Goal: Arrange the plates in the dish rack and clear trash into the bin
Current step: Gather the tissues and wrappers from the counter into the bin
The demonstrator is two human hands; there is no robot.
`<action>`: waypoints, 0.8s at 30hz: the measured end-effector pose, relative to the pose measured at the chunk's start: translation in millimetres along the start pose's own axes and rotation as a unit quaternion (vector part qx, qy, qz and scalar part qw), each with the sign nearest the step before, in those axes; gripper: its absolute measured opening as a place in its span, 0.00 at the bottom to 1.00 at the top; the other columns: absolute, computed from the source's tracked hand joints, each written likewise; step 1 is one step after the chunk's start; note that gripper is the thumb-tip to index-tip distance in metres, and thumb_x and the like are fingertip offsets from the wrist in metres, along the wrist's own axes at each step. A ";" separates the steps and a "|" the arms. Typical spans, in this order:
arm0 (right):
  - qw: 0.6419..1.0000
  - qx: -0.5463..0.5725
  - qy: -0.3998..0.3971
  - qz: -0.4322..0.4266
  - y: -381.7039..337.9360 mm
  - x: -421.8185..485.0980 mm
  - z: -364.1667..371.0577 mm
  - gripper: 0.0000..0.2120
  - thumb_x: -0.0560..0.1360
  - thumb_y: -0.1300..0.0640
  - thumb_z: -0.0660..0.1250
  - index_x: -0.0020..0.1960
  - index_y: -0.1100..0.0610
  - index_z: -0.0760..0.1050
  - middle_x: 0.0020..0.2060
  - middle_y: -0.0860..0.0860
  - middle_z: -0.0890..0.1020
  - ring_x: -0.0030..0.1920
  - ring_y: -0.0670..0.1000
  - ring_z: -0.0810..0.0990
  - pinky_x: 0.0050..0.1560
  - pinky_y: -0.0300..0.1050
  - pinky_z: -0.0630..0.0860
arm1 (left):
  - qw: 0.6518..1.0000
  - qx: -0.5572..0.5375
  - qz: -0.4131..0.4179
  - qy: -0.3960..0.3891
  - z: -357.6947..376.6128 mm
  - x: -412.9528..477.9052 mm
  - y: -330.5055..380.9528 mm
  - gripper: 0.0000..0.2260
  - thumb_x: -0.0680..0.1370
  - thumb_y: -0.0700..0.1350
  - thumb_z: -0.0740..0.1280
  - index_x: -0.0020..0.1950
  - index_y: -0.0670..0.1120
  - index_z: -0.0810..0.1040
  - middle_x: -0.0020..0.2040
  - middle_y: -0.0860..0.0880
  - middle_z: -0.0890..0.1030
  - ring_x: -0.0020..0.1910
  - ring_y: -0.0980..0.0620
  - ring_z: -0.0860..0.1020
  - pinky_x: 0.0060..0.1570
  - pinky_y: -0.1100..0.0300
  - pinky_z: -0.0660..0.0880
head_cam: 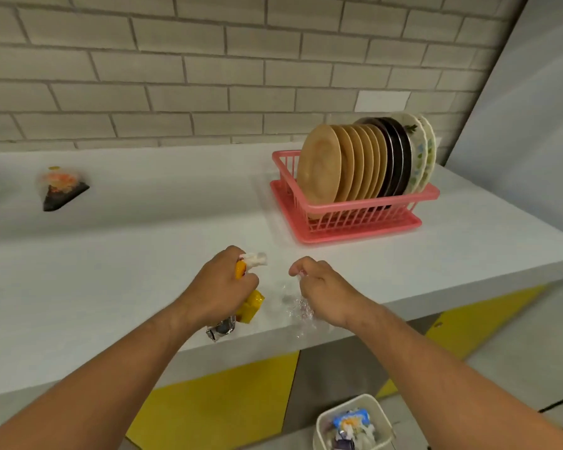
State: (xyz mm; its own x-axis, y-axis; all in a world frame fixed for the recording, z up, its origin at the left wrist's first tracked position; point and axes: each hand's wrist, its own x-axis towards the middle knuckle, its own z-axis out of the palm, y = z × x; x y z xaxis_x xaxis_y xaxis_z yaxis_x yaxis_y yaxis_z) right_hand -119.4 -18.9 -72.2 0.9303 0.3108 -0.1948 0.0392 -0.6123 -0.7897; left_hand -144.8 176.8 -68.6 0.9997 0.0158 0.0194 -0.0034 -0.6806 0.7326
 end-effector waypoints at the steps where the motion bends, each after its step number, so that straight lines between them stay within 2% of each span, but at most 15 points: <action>1: 1.000 -0.009 0.002 -0.002 3.6 -9.4 -2.5 0.18 0.79 0.62 0.49 0.63 0.51 0.70 0.59 0.50 0.66 0.46 0.47 0.72 0.37 0.38 0.67 | 1.000 0.001 0.012 -0.007 3.5 -6.8 5.4 0.06 0.77 0.44 0.60 0.53 0.48 0.71 0.45 0.49 0.76 0.41 0.53 0.76 0.36 0.58 0.72; 3: 1.000 -0.024 0.011 -0.001 14.4 -25.3 -11.7 0.18 0.79 0.63 0.49 0.65 0.52 0.69 0.60 0.50 0.66 0.50 0.48 0.71 0.39 0.36 0.67 | 0.999 -0.031 0.033 -0.029 13.5 -19.1 15.6 0.05 0.78 0.42 0.59 0.53 0.48 0.70 0.44 0.48 0.78 0.40 0.53 0.78 0.37 0.55 0.77; 5: 0.999 -0.044 0.018 0.002 34.8 -39.4 -23.4 0.19 0.79 0.62 0.50 0.65 0.50 0.68 0.61 0.50 0.67 0.53 0.50 0.72 0.44 0.39 0.72 | 0.995 -0.039 0.073 -0.050 32.3 -30.4 24.5 0.05 0.78 0.40 0.58 0.52 0.47 0.69 0.44 0.48 0.78 0.38 0.56 0.79 0.36 0.58 0.78; 7: 0.998 -0.066 0.014 0.012 63.0 -52.3 -35.1 0.19 0.78 0.62 0.52 0.65 0.48 0.68 0.61 0.48 0.68 0.56 0.51 0.72 0.47 0.44 0.76 | 0.990 -0.008 0.122 -0.063 59.7 -37.6 32.3 0.07 0.78 0.40 0.58 0.54 0.48 0.69 0.51 0.48 0.76 0.45 0.55 0.77 0.42 0.58 0.76; 9: 0.997 -0.077 0.006 0.023 95.3 -64.7 -45.3 0.19 0.78 0.63 0.54 0.65 0.47 0.67 0.62 0.49 0.68 0.58 0.50 0.72 0.46 0.41 0.75 | 0.984 0.014 0.160 -0.075 93.1 -42.3 39.9 0.08 0.78 0.41 0.58 0.57 0.49 0.68 0.54 0.49 0.72 0.47 0.54 0.75 0.45 0.61 0.73; 11: 0.996 -0.082 -0.001 0.037 128.0 -74.7 -55.7 0.21 0.78 0.64 0.57 0.68 0.50 0.67 0.64 0.51 0.68 0.59 0.51 0.72 0.51 0.40 0.73 | 0.978 0.033 0.188 -0.089 129.5 -43.7 46.7 0.10 0.77 0.43 0.57 0.58 0.49 0.68 0.54 0.48 0.72 0.49 0.52 0.74 0.49 0.58 0.73; 13: 0.993 -0.101 -0.013 0.052 160.2 -83.8 -66.8 0.22 0.77 0.65 0.60 0.70 0.53 0.67 0.65 0.53 0.69 0.60 0.51 0.72 0.56 0.39 0.71 | 0.976 0.059 0.192 -0.087 167.4 -45.1 52.2 0.14 0.75 0.45 0.57 0.59 0.46 0.70 0.54 0.48 0.73 0.53 0.49 0.72 0.54 0.53 0.71; 15: 0.992 -0.113 -0.016 0.061 193.3 -89.1 -76.7 0.23 0.77 0.67 0.61 0.70 0.54 0.67 0.65 0.53 0.69 0.61 0.52 0.72 0.56 0.37 0.69 | 0.975 0.097 0.184 -0.083 204.4 -45.5 56.6 0.17 0.74 0.47 0.57 0.62 0.47 0.70 0.56 0.48 0.72 0.55 0.48 0.71 0.56 0.51 0.69; 20: 0.989 -0.126 -0.002 0.080 282.2 -94.0 -88.5 0.24 0.76 0.69 0.62 0.69 0.52 0.68 0.65 0.53 0.71 0.63 0.51 0.72 0.58 0.33 0.64 | 0.970 0.160 0.137 -0.122 294.4 -45.1 50.4 0.16 0.78 0.46 0.59 0.66 0.53 0.63 0.60 0.53 0.67 0.55 0.52 0.65 0.54 0.55 0.63; 24: 0.986 -0.125 0.011 0.108 364.0 -93.8 -75.9 0.23 0.78 0.66 0.62 0.70 0.51 0.68 0.65 0.51 0.71 0.63 0.49 0.71 0.57 0.32 0.64 | 0.961 0.184 0.112 -0.172 370.8 -34.3 12.8 0.16 0.79 0.47 0.57 0.66 0.54 0.61 0.61 0.53 0.66 0.55 0.52 0.64 0.55 0.55 0.63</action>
State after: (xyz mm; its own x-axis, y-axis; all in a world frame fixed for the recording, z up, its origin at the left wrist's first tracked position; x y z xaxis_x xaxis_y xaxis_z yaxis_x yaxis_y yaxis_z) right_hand -164.7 -326.1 -297.2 0.9344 0.1400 -0.3275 -0.0739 -0.8232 -0.5629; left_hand -170.0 -104.0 -312.2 0.9243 -0.3613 -0.1231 -0.2741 -0.8528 0.4445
